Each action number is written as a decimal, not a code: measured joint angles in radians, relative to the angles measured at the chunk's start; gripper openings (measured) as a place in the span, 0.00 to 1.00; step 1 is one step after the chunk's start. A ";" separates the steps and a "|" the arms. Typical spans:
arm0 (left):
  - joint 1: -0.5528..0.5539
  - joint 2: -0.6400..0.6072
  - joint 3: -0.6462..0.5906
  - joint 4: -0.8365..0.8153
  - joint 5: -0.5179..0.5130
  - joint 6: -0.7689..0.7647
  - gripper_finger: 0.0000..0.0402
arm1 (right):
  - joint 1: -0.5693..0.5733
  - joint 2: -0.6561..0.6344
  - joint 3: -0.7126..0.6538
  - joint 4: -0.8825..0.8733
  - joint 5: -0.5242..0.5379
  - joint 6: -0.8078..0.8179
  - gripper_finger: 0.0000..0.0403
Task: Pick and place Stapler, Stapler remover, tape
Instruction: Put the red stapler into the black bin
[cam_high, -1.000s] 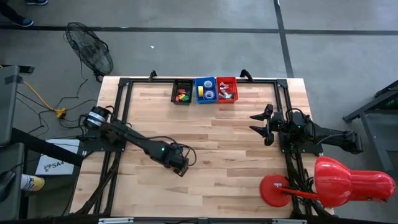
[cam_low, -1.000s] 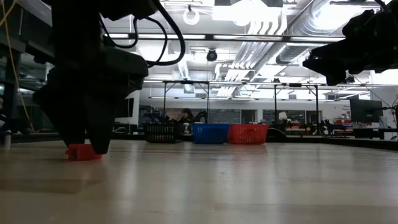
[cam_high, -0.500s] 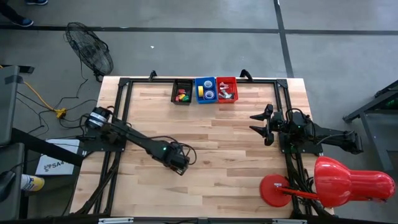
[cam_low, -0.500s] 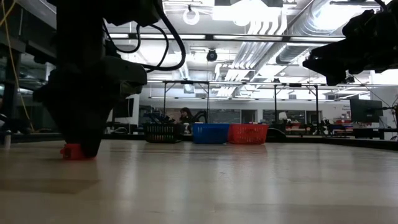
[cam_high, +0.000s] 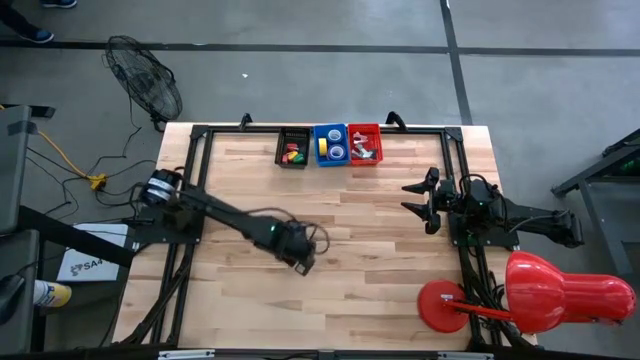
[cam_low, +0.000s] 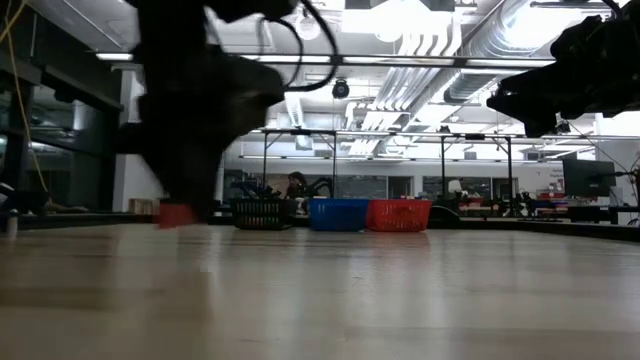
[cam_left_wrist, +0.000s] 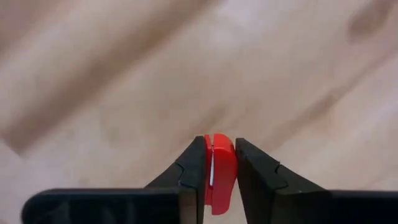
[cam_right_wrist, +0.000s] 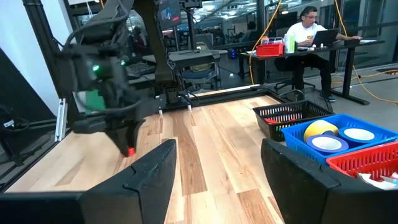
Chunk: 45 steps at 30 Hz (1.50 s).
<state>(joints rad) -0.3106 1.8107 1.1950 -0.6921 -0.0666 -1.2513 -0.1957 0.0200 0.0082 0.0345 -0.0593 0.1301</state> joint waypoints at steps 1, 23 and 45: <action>0.018 0.000 0.013 -0.007 -0.009 0.024 0.15 | 0.000 0.000 0.000 0.000 0.000 0.000 0.56; 0.687 -0.004 0.350 -0.368 -0.105 0.855 0.17 | 0.000 0.000 0.000 0.000 0.000 0.000 0.56; 1.040 0.099 0.349 -0.066 0.010 1.704 0.17 | 0.000 0.000 0.000 -0.001 0.000 0.000 0.56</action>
<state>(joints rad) 0.7298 1.9098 1.5444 -0.7584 -0.0565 0.4523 -0.1958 0.0202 0.0082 0.0340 -0.0594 0.1301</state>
